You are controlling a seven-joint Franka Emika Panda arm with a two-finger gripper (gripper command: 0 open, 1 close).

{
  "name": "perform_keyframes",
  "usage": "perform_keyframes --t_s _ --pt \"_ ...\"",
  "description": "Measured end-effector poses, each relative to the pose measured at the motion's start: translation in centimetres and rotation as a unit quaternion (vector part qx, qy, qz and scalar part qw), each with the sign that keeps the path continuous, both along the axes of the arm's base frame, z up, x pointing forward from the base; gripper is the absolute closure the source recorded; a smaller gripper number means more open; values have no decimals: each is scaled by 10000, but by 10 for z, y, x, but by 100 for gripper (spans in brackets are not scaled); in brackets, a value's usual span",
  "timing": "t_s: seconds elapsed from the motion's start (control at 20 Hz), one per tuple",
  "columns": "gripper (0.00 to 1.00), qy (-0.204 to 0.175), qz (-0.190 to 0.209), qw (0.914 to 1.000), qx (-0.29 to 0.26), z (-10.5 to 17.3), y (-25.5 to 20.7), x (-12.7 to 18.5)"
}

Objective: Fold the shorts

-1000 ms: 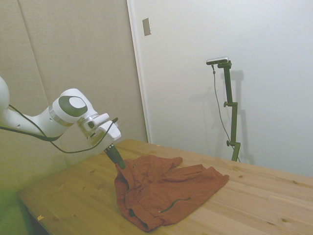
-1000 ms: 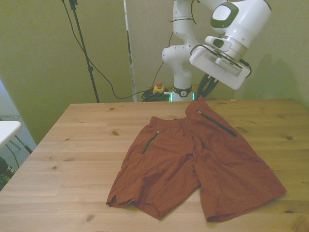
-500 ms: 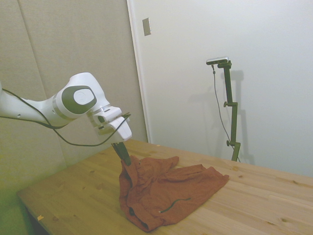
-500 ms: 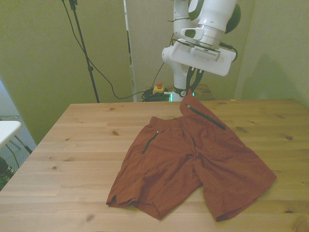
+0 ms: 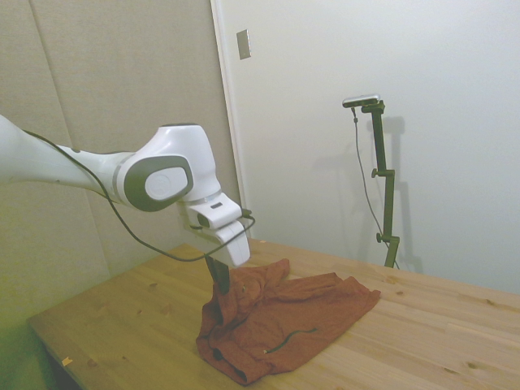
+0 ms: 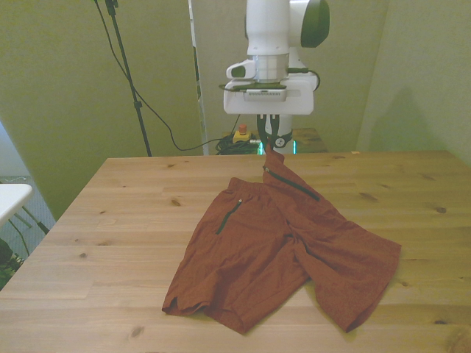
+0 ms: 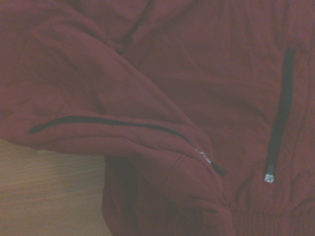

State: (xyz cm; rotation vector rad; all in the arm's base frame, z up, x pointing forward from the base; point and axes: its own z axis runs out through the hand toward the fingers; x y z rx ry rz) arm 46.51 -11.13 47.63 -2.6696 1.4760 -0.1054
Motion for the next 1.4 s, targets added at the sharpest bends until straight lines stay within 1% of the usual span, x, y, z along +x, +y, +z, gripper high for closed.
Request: perform_keyframes --t_s 0.15,0.3,0.4,0.6,0.65,0.8,1.0,1.2,1.4 --pt "100 134 33 9977 670 -25 -28 -5" --pt "100 303 57 9915 1262 -45 -55 -15" --pt "100 370 11 9891 1428 -53 -73 -21" --pt "100 444 -107 9872 1526 -74 -109 -29" --pt "0 455 -96 9864 1577 -81 -116 -30" --pt "0 569 2 9843 1672 -99 -128 -27" --pt "0 660 72 9831 1705 -104 -129 -22" --pt "0 734 -15 9813 1780 -115 -135 -21" --pt "0 777 -178 9785 1903 -123 -154 -21"
